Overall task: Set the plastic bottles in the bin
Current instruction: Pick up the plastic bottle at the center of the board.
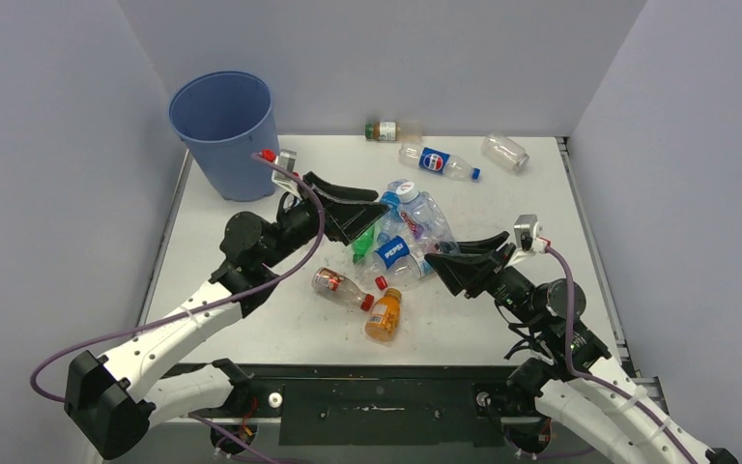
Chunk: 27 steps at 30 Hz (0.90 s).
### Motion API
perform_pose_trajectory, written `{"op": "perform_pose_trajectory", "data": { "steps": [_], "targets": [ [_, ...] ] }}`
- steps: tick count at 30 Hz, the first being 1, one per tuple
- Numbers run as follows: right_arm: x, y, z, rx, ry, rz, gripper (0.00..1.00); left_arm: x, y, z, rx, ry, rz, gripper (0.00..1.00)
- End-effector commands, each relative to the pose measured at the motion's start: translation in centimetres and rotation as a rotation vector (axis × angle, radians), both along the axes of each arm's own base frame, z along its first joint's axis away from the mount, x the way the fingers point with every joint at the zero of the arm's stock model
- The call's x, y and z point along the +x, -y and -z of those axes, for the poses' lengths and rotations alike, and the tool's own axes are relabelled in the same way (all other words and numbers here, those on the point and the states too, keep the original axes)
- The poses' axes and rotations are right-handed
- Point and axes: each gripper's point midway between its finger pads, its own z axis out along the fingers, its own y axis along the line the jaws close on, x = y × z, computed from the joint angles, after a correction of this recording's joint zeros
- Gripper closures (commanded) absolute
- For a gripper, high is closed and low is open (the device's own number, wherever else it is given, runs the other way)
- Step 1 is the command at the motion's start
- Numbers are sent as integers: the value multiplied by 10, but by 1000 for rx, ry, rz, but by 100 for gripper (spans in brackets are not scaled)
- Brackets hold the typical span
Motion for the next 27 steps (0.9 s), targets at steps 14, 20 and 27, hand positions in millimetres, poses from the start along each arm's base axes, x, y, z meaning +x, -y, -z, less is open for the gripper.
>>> {"op": "perform_pose_trajectory", "data": {
  "steps": [14, 20, 27],
  "targets": [
    [0, -14, -3, 36, 4, -54, 95, -12, 18, -53, -20, 164, 51, 28],
    [-2, -15, -3, 38, 3, -60, 95, -12, 29, -48, -1, 156, 77, 38],
    [-3, -15, -5, 40, 10, -57, 95, -13, 40, -40, 29, 131, 107, 35]
  ]
}}
